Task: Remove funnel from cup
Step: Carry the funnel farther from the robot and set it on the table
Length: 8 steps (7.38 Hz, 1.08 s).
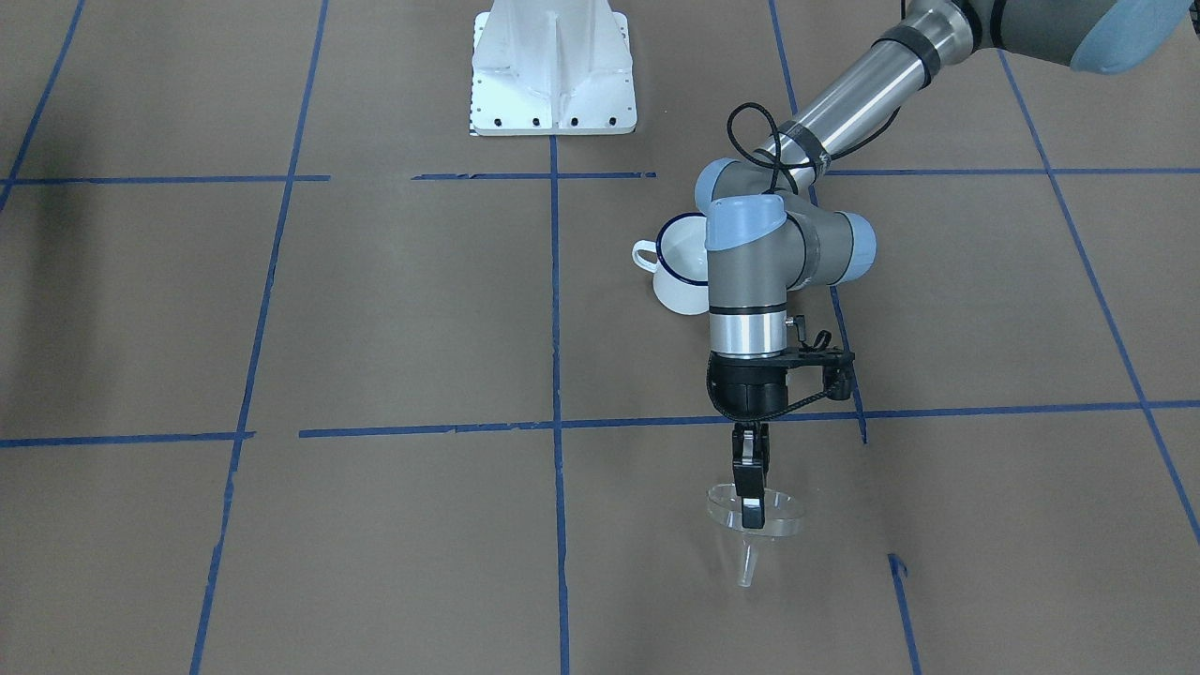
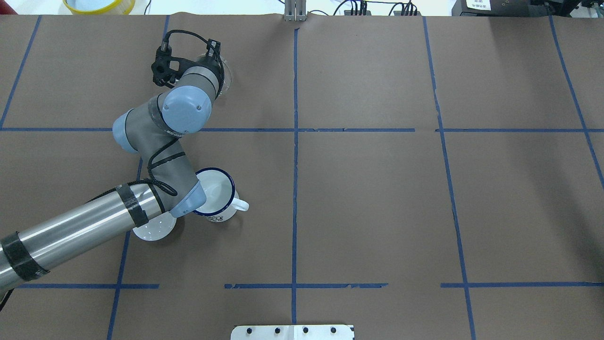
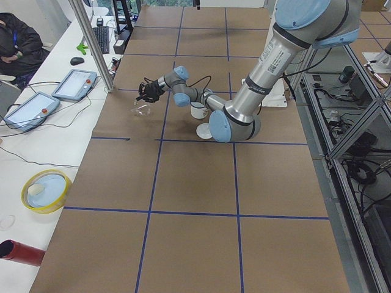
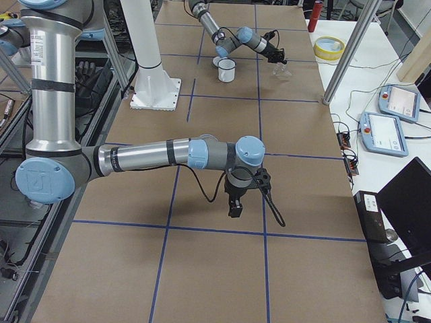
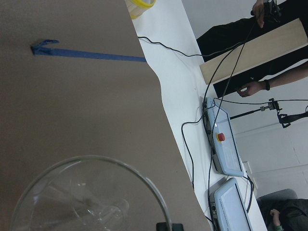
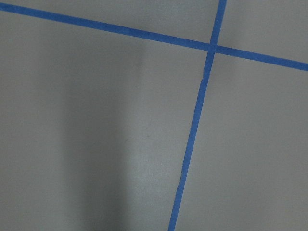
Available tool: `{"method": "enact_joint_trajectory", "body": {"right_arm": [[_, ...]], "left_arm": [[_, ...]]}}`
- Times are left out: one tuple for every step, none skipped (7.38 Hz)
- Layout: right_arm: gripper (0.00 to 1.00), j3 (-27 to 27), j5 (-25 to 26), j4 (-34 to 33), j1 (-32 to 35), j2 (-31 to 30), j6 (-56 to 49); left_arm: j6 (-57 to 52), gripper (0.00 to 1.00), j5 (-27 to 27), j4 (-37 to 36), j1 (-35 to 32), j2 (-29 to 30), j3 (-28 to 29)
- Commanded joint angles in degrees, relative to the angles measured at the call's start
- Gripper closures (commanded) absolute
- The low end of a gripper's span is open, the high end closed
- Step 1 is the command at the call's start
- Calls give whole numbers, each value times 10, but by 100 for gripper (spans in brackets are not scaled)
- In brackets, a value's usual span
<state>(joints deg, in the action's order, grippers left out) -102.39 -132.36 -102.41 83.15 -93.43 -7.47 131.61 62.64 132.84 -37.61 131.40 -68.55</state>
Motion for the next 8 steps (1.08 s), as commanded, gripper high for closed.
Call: {"method": "enact_joint_trajectory", "body": {"right_arm": [[0, 0, 0, 0, 0, 0, 0], [0, 0, 0, 0, 0, 0, 0], [0, 0, 0, 0, 0, 0, 0], [0, 0, 0, 0, 0, 0, 0], [0, 0, 0, 0, 0, 0, 0], [0, 0, 0, 0, 0, 0, 0], [0, 0, 0, 0, 0, 1, 0], [0, 0, 0, 0, 0, 0, 0]], "left_arm": [[-21, 45, 1, 0, 0, 0, 2], [-54, 7, 0, -1, -1, 0, 1], [-84, 1, 1, -1, -6, -1, -4], [-151, 1, 12, -7, -9, -7, -44], [-202, 1, 63, -14, -11, -39, -100], [-272, 1, 122, -27, -12, -99, -186], [-367, 1, 174, -51, -18, -162, -286], [-442, 1, 219, -123, -19, -210, -383]]}}
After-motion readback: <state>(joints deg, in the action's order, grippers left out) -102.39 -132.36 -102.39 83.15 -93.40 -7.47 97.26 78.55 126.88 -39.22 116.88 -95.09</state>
